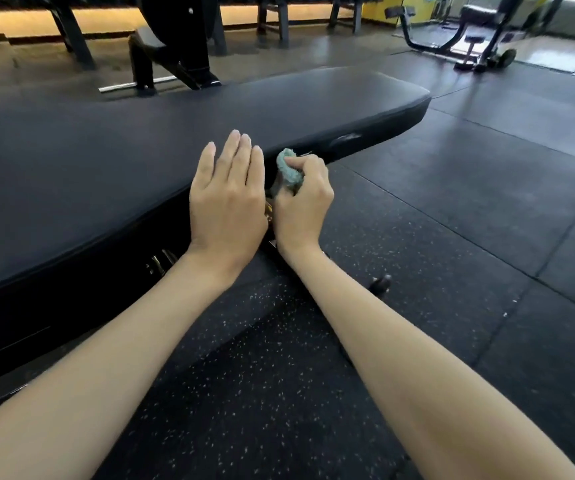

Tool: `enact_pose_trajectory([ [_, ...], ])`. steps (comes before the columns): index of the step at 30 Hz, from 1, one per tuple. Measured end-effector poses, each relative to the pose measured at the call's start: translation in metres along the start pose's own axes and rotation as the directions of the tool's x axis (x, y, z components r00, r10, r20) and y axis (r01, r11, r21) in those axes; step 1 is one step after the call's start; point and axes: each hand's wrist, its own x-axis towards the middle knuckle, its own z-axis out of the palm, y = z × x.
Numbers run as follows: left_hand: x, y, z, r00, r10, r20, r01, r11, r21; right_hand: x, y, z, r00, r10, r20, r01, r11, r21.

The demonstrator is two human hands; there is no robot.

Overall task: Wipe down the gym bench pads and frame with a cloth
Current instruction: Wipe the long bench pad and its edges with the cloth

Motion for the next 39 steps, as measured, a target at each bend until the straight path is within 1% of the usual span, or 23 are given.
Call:
enact_pose_trajectory([
  [2,-0.001,-0.002,0.001,0.999,0.021,-0.03,-0.022,0.999,-0.028,0.013,0.01,-0.005,1.0,0.011,-0.01,-0.011,1.0,-0.017],
  [5,-0.002,0.001,0.001,0.999,-0.001,-0.034,-0.001,0.998,-0.055,0.024,0.018,-0.003,0.995,0.09,-0.05,-0.091,0.996,-0.015],
  [6,-0.001,0.002,0.0,0.999,-0.005,-0.032,0.003,0.998,-0.062,0.028,0.019,-0.001,0.988,0.128,-0.087,-0.13,0.991,-0.017],
  [7,0.0,0.001,0.0,0.999,-0.004,-0.033,0.002,0.998,-0.066,0.035,0.022,-0.001,0.966,0.214,-0.147,-0.216,0.976,0.001],
  [9,-0.002,-0.001,-0.002,0.999,-0.005,-0.038,0.002,0.997,-0.073,0.051,0.031,-0.009,0.877,0.406,-0.256,-0.403,0.913,0.067],
  [10,-0.003,-0.001,-0.002,0.999,-0.004,-0.044,0.001,0.997,-0.074,0.053,0.036,-0.012,0.868,0.427,-0.252,-0.427,0.902,0.059],
  [11,-0.003,0.0,-0.001,0.999,-0.002,-0.054,-0.002,0.998,-0.07,0.048,0.036,-0.013,0.9,0.387,-0.203,-0.392,0.92,0.014],
  [13,-0.002,-0.001,0.002,0.997,-0.001,-0.075,-0.004,0.998,-0.064,0.022,0.029,-0.006,0.967,0.24,-0.087,-0.245,0.968,-0.059],
  [14,-0.002,0.0,0.004,0.996,0.002,-0.092,-0.007,0.998,-0.062,0.01,0.025,-0.002,0.984,0.165,-0.066,-0.169,0.984,-0.06],
  [16,-0.001,0.002,0.008,0.991,-0.013,-0.132,0.005,0.998,-0.064,-0.002,0.02,0.002,0.998,0.017,-0.057,-0.02,0.998,-0.055],
  [18,0.0,0.004,0.013,0.984,-0.029,-0.173,0.014,0.996,-0.089,0.001,0.022,0.001,0.989,-0.146,-0.014,0.145,0.986,-0.082],
  [19,0.0,0.004,0.015,0.98,-0.032,-0.195,0.014,0.995,-0.094,0.005,0.024,-0.001,0.981,-0.194,0.009,0.194,0.977,-0.09],
  [20,0.0,0.004,0.017,0.977,-0.032,-0.212,0.012,0.995,-0.095,0.01,0.026,-0.002,0.978,-0.207,0.014,0.207,0.974,-0.096],
  [22,0.0,0.003,0.02,0.972,-0.028,-0.233,0.004,0.995,-0.1,0.019,0.025,-0.003,0.983,-0.182,-0.011,0.179,0.977,-0.114],
  [26,0.0,0.002,0.018,0.974,-0.036,-0.225,0.011,0.994,-0.11,0.031,0.02,-0.002,0.996,-0.067,-0.052,0.061,0.99,-0.124],
  [27,0.0,0.002,0.017,0.976,-0.044,-0.215,0.018,0.993,-0.119,0.036,0.019,-0.003,0.996,0.01,-0.09,-0.02,0.994,-0.107],
  [28,0.0,0.002,0.015,0.977,-0.051,-0.206,0.024,0.991,-0.129,0.044,0.018,-0.005,0.981,0.13,-0.144,-0.142,0.987,-0.073],
  [29,0.0,0.002,0.014,0.979,-0.057,-0.197,0.03,0.99,-0.137,0.05,0.017,-0.009,0.947,0.264,-0.186,-0.276,0.96,-0.045],
  [30,-0.001,0.004,0.013,0.98,-0.064,-0.186,0.037,0.989,-0.143,0.054,0.02,-0.012,0.92,0.343,-0.19,-0.358,0.933,-0.049],
  [31,0.0,0.005,0.012,0.982,-0.07,-0.178,0.044,0.988,-0.148,0.053,0.022,-0.013,0.923,0.349,-0.163,-0.363,0.929,-0.068],
  [33,0.002,0.006,0.013,0.979,-0.099,-0.176,0.07,0.984,-0.163,0.04,0.022,-0.01,0.962,0.26,-0.08,-0.268,0.957,-0.112],
  [36,0.004,0.009,0.017,0.971,-0.115,-0.21,0.073,0.978,-0.198,0.021,0.02,-0.007,0.993,0.117,-0.002,-0.116,0.985,-0.125],
  [39,0.007,0.009,0.021,0.961,-0.085,-0.265,0.032,0.979,-0.2,0.017,0.017,-0.016,0.983,-0.071,0.171,0.096,0.985,-0.142],
])
